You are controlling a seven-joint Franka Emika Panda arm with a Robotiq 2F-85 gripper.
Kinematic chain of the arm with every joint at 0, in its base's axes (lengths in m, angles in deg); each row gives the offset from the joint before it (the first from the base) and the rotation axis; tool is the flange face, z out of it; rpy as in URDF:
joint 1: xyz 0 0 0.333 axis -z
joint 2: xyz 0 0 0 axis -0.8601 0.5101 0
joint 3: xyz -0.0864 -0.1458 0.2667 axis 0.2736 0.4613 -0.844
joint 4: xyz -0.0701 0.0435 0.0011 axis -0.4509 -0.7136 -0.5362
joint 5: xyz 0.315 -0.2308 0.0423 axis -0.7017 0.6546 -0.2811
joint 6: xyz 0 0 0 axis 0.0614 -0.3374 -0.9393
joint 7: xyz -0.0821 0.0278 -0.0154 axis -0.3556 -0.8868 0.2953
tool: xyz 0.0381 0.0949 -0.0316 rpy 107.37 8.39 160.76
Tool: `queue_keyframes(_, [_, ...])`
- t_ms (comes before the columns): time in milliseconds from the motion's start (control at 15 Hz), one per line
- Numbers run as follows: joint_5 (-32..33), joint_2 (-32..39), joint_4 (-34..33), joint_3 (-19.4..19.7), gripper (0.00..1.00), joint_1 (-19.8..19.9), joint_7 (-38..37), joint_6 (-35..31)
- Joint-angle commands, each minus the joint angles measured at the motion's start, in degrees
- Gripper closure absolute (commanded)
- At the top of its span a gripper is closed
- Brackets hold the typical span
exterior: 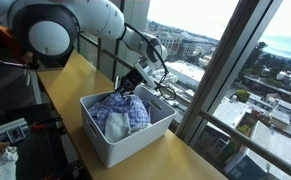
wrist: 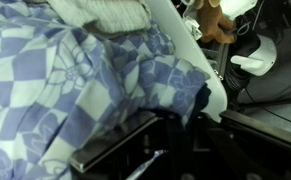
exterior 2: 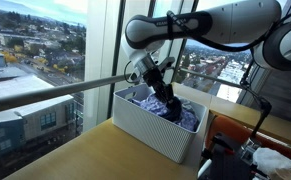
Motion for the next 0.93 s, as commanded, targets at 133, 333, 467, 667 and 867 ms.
queue_keyframes(133, [-0.72,-5.36,19.85,-2.32,0.98,0.1,1.2,-13.9])
queue_keyframes(333, [-0.36,-7.13,26.77,-2.68,0.98,-0.19,1.76,-18.88])
queue_keyframes(467, [-0.3,-8.21,29.98,-2.87,0.98,-0.33,2.06,-21.0])
queue_keyframes(667, [0.39,-9.39,32.79,-4.01,0.98,0.43,1.88,-22.51])
queue_keyframes(867, [1.06,-11.51,33.5,-3.59,0.62,0.57,1.55,-22.45])
